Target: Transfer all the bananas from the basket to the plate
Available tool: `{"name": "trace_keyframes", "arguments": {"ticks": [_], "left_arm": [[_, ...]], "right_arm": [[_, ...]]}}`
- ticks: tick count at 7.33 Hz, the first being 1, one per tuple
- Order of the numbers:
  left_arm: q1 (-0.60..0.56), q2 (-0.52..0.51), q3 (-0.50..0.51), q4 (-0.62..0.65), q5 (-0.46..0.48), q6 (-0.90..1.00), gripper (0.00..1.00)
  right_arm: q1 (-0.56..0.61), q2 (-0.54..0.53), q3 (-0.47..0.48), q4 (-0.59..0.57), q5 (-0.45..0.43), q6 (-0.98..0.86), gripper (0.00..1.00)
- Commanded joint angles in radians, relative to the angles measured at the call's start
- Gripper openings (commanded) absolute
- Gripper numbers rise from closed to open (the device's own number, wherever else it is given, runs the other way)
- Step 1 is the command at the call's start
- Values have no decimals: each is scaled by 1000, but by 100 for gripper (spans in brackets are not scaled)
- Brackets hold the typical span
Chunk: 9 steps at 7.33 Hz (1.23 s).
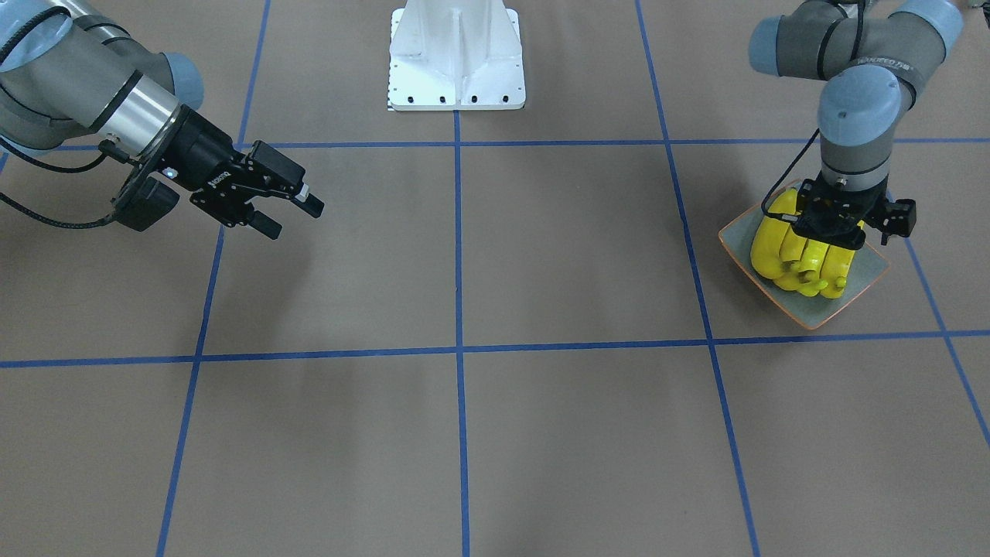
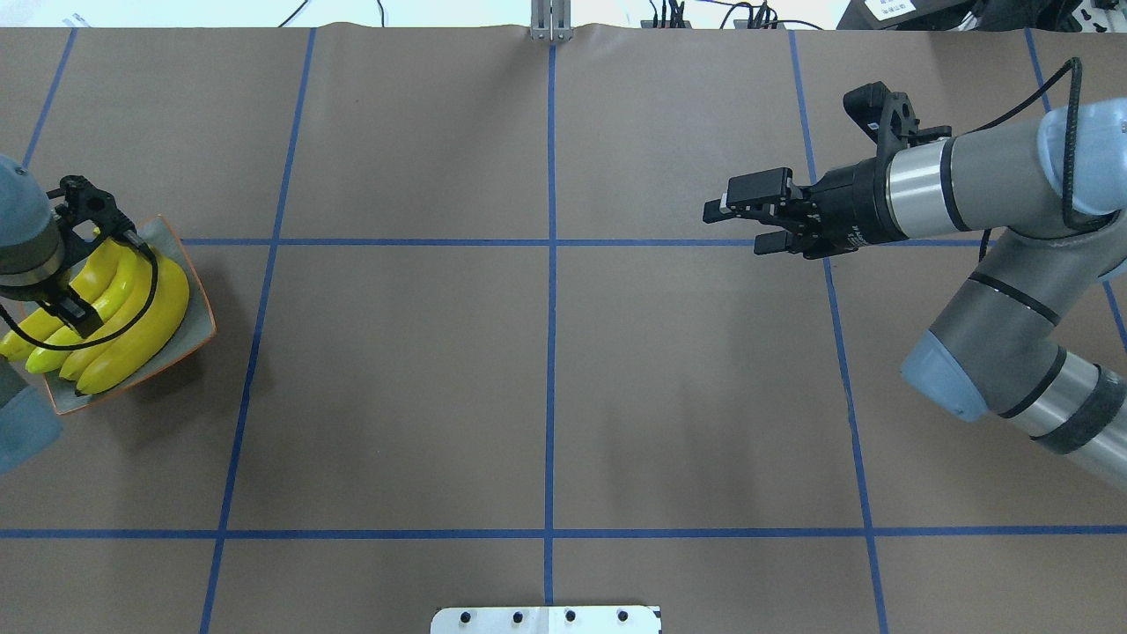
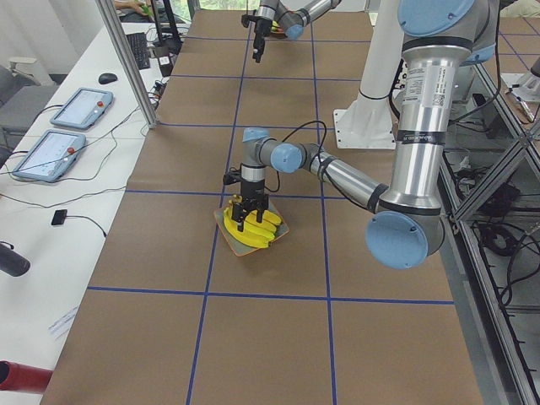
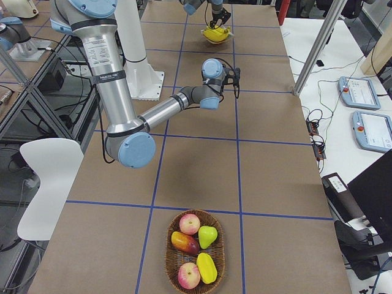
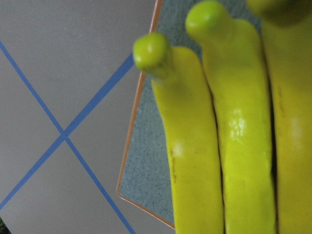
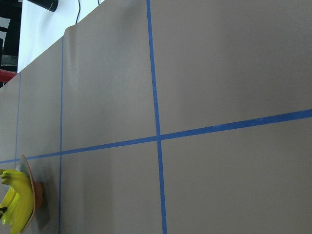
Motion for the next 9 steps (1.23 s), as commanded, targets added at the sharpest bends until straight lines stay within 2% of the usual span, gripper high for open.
{"name": "trace_keyframes", "arguments": {"ticks": [1, 2, 3, 4, 6, 8, 9], "left_arm": [[-87, -57, -27, 7, -124, 0, 100], [-152, -62, -29, 6, -196, 0, 100], [-231, -64, -29, 3, -293, 1, 100], [-294, -64, -29, -2, -377, -2, 100], [-396, -61, -6, 6, -410, -6, 100], [-486, -59, 58, -8, -575, 0, 100], [-496, -53, 68, -10, -582, 0, 100]], "right_arm": [[56, -56, 32, -2, 28, -4, 100], [137, -78, 20, -10, 115, -19, 100], [224, -119, -6, -13, 183, -120, 100], [266, -190, -20, -17, 188, -207, 100], [376, -215, -112, -36, 194, -394, 100], [499, -213, -105, -272, 197, -686, 100], [541, -216, -97, -395, 197, -835, 100]]}}
